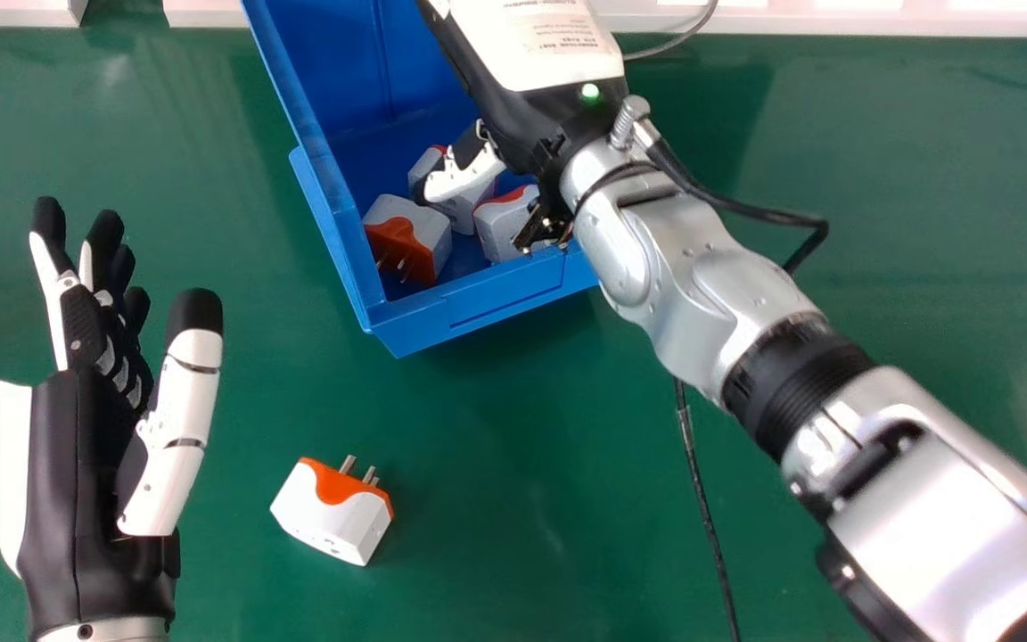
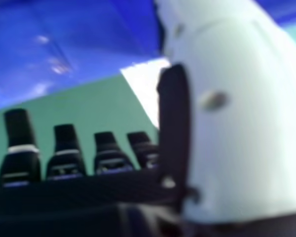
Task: Pick all objects and put in blue box
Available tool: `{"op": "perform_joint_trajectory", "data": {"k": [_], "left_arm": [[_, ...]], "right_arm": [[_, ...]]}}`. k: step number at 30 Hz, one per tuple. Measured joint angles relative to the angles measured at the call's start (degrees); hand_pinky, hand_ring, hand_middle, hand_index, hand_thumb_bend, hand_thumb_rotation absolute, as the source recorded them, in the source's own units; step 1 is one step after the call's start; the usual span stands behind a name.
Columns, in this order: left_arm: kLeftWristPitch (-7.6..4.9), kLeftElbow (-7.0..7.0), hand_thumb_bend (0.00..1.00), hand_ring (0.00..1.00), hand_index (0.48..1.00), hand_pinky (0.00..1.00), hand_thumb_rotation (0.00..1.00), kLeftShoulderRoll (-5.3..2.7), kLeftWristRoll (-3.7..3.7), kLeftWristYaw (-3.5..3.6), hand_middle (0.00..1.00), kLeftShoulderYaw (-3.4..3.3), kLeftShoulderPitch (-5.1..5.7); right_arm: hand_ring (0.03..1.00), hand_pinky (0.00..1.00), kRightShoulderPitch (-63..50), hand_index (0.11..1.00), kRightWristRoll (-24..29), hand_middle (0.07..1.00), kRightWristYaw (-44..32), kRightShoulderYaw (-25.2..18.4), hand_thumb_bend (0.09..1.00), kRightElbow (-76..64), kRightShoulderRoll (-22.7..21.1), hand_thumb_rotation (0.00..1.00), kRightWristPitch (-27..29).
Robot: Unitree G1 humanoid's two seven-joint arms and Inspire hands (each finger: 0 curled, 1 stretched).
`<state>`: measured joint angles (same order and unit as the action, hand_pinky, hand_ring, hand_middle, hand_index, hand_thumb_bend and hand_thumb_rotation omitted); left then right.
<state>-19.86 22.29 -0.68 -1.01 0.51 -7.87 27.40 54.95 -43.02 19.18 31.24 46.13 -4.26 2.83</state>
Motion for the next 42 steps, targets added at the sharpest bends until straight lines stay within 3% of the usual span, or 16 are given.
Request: {"op": "perform_joint_trajectory", "data": {"k": [4,8,10,14,17,20,25,30,36,42], "left_arm": [[-0.02,-0.67,0.39,1.00,0.998,1.00,0.62,0.04,-0.19,0.27,1.00,-0.32,0.00],[-0.10,-0.67,0.40,1.00,0.995,1.00,0.61,0.01,-1.32,0.39,1.00,-0.63,0.53],[-0.15,-0.67,0.41,1.00,0.994,1.00,0.61,0.03,-1.39,0.53,1.00,-0.86,1.05],[-0.19,-0.65,0.41,1.00,0.994,1.00,0.62,-0.05,-1.41,0.58,1.00,-0.92,1.70],[-0.33,-0.66,0.40,1.00,0.993,1.00,0.62,-0.04,-1.40,0.59,1.00,-0.96,1.72],[-0.69,-0.73,0.40,1.00,0.996,1.00,0.62,-0.01,-1.50,0.70,1.00,-1.09,1.49],[-0.76,-0.82,0.40,1.00,0.999,1.00,0.62,0.02,-2.34,0.78,1.00,-1.44,1.01],[-0.75,-0.82,0.39,1.00,1.000,1.00,0.62,0.00,-2.27,0.72,1.00,-1.43,1.07],[-0.79,-0.84,0.39,1.00,0.996,1.00,0.61,-0.02,-2.25,0.69,1.00,-1.43,1.11],[-0.80,-0.85,0.39,1.00,0.991,1.00,0.60,-0.09,-2.52,0.60,1.00,-1.45,1.14]], "right_arm": [[0.871,0.67,-8.9,0.909,0.0,0.923,0.1,-1.3,0.589,-15.3,-3.4,0.27,0.7],[0.901,0.75,-18.5,0.932,0.3,0.951,-1.8,-3.3,0.541,-29.7,-7.7,0.32,2.6],[0.908,0.76,-23.5,0.943,1.9,0.961,-3.5,-4.7,0.520,-35.7,-10.1,0.35,5.0],[0.884,0.72,-31.1,0.930,4.2,0.932,-3.2,-7.4,0.512,-40.5,-14.8,0.44,14.3],[0.884,0.74,-35.5,0.941,4.3,0.932,-1.8,-9.0,0.499,-40.5,-17.8,0.56,21.9],[0.869,0.72,-39.5,0.934,4.2,0.927,-1.5,-10.3,0.497,-40.7,-20.2,0.60,27.0],[0.839,0.67,-45.7,0.897,4.0,0.896,-1.5,-12.6,0.486,-42.4,-23.3,0.49,33.3],[0.796,0.62,-50.1,0.842,3.9,0.855,-1.6,-13.2,0.505,-42.7,-23.7,0.38,38.0],[0.757,0.59,-52.5,0.794,1.9,0.819,-1.9,-12.7,0.528,-41.5,-23.8,0.31,42.5],[0.756,0.60,-52.3,0.796,0.1,0.815,-4.7,-10.8,0.528,-40.3,-24.0,0.30,45.7]]}}
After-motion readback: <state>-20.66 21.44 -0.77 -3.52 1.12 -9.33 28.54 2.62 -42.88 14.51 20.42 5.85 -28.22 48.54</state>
